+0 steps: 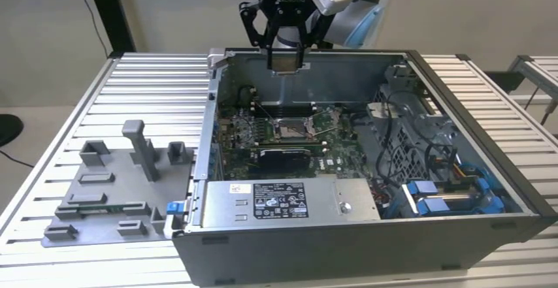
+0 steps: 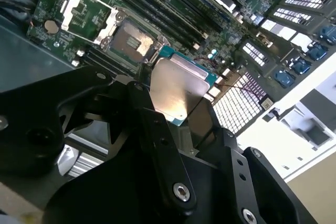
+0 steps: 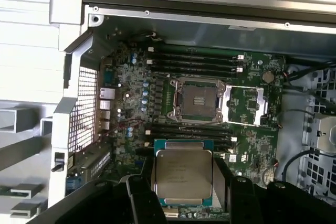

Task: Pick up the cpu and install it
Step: 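Place the cpu into insertion slot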

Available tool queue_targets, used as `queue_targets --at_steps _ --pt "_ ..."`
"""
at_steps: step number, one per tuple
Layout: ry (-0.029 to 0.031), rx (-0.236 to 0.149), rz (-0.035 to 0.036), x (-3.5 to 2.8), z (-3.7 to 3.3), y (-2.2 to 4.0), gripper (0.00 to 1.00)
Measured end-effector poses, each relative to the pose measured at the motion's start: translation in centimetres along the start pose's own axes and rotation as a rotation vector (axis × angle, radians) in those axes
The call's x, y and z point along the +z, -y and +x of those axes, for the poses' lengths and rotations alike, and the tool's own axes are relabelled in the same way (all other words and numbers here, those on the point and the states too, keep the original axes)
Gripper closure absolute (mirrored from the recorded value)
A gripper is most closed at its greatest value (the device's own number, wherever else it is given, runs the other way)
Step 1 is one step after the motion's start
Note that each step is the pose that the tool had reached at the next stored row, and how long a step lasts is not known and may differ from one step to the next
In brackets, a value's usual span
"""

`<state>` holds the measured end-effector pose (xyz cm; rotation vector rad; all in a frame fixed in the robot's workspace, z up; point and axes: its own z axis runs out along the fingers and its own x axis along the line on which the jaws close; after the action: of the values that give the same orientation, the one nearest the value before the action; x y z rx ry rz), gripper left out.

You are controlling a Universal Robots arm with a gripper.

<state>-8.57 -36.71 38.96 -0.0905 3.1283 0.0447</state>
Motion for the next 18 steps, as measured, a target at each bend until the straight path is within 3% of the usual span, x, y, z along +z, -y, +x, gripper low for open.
queue_targets --at_steps 13,18 --pt "0.0056 0.191 0.0024 0.01 0.0 0.0 1.0" --pt "0.0075 0.253 0.0098 0.02 -0.01 0.0 1.0"
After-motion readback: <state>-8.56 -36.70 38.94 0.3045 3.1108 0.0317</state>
